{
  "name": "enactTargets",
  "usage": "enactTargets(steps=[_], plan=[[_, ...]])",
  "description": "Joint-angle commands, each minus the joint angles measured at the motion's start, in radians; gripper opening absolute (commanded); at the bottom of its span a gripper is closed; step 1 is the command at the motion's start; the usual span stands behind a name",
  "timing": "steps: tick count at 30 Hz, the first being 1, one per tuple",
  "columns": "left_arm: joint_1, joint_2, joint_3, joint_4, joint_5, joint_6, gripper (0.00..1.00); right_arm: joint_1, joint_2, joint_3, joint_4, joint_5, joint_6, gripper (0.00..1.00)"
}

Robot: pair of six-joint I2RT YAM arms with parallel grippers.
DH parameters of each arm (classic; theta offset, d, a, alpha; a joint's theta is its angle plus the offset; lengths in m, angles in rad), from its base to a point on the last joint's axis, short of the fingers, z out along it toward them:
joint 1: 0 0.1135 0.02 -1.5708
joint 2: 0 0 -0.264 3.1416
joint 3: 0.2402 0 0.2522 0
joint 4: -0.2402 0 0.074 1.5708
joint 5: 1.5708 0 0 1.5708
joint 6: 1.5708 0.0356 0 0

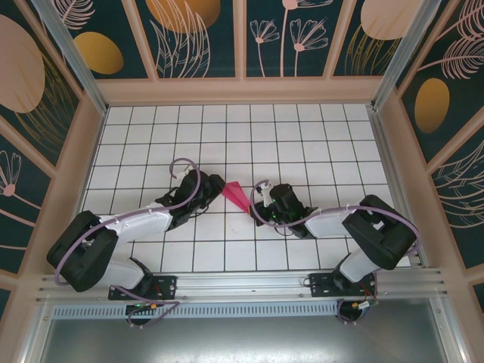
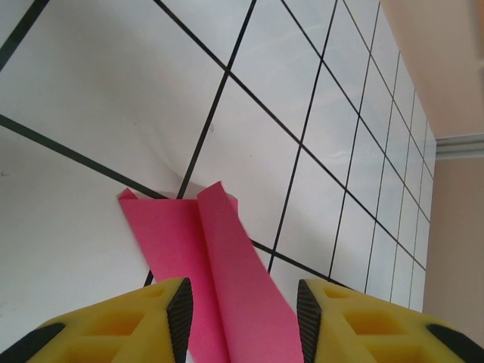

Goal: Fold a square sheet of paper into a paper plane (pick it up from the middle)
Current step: Fold the wing for the fifth time at the center of the table.

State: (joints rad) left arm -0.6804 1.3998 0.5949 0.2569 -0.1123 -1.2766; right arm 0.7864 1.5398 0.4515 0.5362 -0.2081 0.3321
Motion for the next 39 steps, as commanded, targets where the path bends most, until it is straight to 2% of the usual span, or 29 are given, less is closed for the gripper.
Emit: enactTargets(steps=[1, 17, 27, 35, 39], plan=[[0.007, 0.012, 0.022, 0.016, 0.02, 0.014, 0.44, -0.017, 0.025, 0.034, -0.018, -0.059, 0.026, 0.0], [0.006, 0.036, 0.014, 0.037, 0.05, 0.013, 0.41, -0.182, 0.144, 0.081, -0.012, -0.433, 0.167, 0.0], [0.006, 0.046, -0.012, 0.132, 0.104, 0.053, 0.38, -0.228, 0.192, 0.129, -0.092, -0.48, 0.2, 0.0], [0.005, 0.146, -0.024, 0.343, 0.293, 0.088, 0.38, -0.23, 0.23, 0.148, -0.108, -0.487, 0.205, 0.0], [0.002, 0.219, 0.025, 0.382, 0.358, 0.098, 0.37, -0.23, 0.232, 0.15, -0.115, -0.485, 0.205, 0.0]])
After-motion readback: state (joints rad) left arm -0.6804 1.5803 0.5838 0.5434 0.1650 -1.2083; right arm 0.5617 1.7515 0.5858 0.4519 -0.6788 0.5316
